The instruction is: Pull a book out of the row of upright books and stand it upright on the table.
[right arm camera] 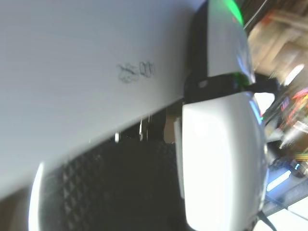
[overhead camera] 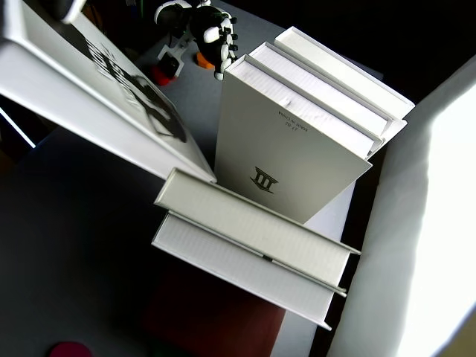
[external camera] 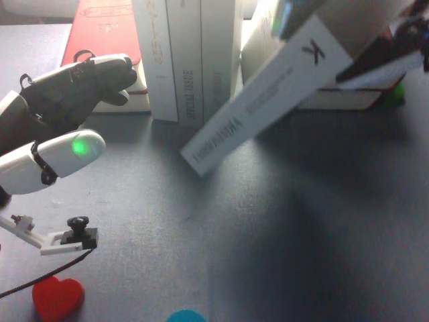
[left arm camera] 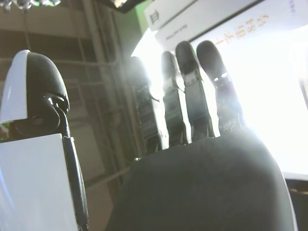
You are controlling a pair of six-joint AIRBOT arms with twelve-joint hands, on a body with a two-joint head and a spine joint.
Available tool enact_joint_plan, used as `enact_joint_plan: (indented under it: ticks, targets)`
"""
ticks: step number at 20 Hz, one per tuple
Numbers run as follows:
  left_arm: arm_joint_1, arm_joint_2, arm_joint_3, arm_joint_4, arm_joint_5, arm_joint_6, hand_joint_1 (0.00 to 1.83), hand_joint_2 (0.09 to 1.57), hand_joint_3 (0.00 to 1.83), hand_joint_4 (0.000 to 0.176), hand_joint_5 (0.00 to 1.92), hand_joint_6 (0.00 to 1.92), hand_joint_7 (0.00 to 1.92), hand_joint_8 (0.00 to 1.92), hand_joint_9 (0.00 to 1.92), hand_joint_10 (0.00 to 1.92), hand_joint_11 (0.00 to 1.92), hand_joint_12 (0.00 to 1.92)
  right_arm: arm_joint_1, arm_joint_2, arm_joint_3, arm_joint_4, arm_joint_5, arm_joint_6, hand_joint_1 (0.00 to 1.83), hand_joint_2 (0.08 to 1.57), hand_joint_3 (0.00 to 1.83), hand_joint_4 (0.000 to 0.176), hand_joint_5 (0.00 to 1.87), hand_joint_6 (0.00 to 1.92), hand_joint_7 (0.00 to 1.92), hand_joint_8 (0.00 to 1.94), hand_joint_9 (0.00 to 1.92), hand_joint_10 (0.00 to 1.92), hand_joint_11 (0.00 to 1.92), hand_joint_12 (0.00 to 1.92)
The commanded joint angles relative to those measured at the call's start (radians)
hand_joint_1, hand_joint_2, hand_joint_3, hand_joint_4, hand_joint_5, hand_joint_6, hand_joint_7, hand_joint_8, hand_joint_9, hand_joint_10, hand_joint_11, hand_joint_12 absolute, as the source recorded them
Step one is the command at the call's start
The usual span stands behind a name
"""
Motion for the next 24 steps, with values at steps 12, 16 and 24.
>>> enact_joint_plan:
  ticks: [12,16,24]
  targets:
    - [-0.005,0.018,0.009,-0.028,-0.106,-0.011,1.06,0.93,0.0,0.003,0.63,0.0,0.57,0.01,0.36,0.65,0.0,1.59,-0.418,-0.262,0.165,0.767,0.328,-0.222,1.26,1.12,0.0,0.0,1.02,0.68,0.96,1.28,1.07,1.33,1.04,1.76]
    - [-0.008,0.016,0.009,-0.028,-0.109,-0.011,1.03,0.94,0.0,0.022,0.63,0.0,0.59,0.02,0.36,0.66,0.0,1.58,-0.457,-0.307,0.175,0.759,0.328,-0.174,1.19,1.15,0.0,0.0,0.67,0.41,0.64,0.66,0.67,0.85,0.5,1.42]
    - [-0.004,0.011,0.01,-0.038,-0.111,-0.011,1.02,0.91,0.0,0.02,0.55,0.0,0.48,0.0,0.29,0.48,0.0,1.49,-0.502,-0.274,0.162,0.778,0.303,-0.162,0.75,0.92,0.0,0.131,0.0,0.0,0.0,0.0,0.0,0.0,0.0,0.3]
